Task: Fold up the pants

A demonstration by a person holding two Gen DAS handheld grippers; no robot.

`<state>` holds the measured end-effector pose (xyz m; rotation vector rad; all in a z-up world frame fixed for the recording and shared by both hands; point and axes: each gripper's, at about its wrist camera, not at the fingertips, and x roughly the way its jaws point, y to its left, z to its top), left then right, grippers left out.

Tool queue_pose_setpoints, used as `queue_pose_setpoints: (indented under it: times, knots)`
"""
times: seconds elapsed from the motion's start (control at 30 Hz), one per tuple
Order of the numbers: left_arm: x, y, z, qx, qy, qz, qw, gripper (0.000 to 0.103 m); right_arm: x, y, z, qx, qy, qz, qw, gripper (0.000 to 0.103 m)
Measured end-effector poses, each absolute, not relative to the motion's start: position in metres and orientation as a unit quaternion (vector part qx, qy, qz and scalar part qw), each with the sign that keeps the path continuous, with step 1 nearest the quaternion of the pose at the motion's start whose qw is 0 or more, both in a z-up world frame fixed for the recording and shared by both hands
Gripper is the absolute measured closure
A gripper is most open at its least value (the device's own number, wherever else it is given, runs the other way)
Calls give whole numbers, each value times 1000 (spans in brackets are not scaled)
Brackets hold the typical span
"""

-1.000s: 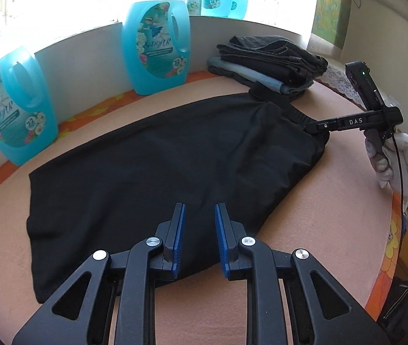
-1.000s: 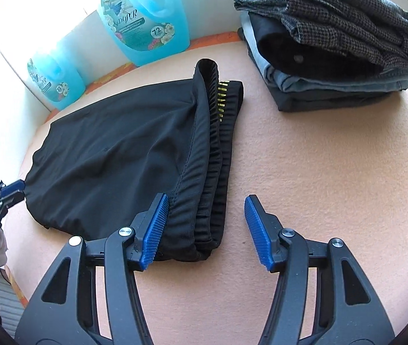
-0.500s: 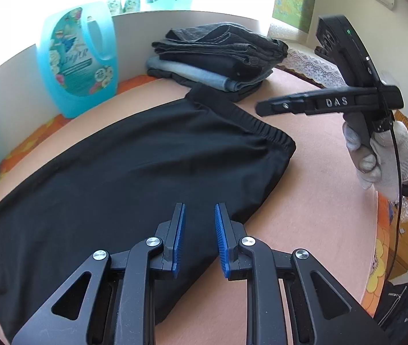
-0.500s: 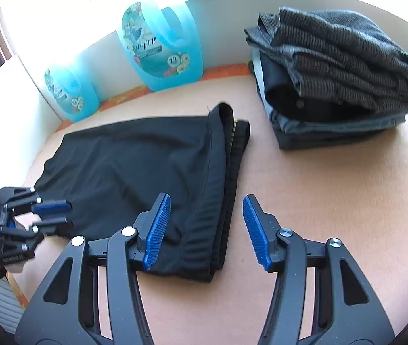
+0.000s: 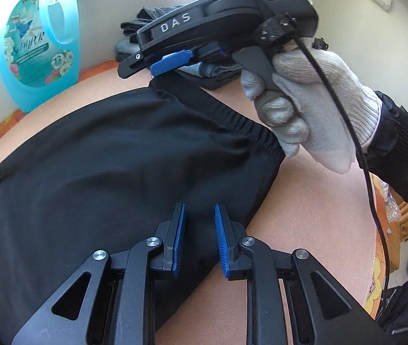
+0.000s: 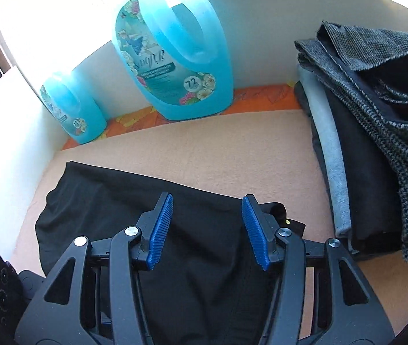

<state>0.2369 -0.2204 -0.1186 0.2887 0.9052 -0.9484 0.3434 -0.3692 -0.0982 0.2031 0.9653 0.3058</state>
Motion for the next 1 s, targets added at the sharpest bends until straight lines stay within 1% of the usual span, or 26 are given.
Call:
queue_pose_setpoints:
  times: [0.07,0.1,0.13,0.27,0.47,0.5,0.57,0.7,0.73,0.77,0.83,0.87,1.0]
  knots:
    - [235,-222,-119,138,417,-441,783,84,346,-376,-106,100,471,126,867,49]
    - [235,-222,-119,139,417,-441,782,84,346,-379,-109,103,476,118,866,51]
    - [235,-223,-119,140,417,-442,782,84,346,-381,-110,102,477,110,866,56]
    - [235,-223,-115,140,414,-443,783,84,331,-385,-98,99,471,101,871,56]
    - [220,-231,-102,158,390,-457,784,83,264,-398,-77,86,468,85,875,54]
    - [218,-234,-101,162,387,-459,783,81,253,-402,-77,91,471,83,873,54]
    - [215,-242,-98,166,385,-466,779,67,230,-412,-77,106,474,75,871,54]
    - [209,-266,-95,189,377,-481,769,65,196,-435,-76,146,472,64,867,54]
    - [209,-274,-96,200,374,-482,767,62,191,-438,-75,148,470,62,868,53]
    - [206,-281,-97,211,371,-483,765,61,186,-442,-74,150,467,64,869,50]
    - [205,-295,-102,223,371,-483,761,61,180,-448,-71,154,460,65,872,27]
    - [206,-299,-104,224,373,-478,763,61,178,-451,-70,157,456,66,874,23]
    - [216,-313,-116,221,389,-468,762,61,177,-458,-66,167,450,79,874,22]
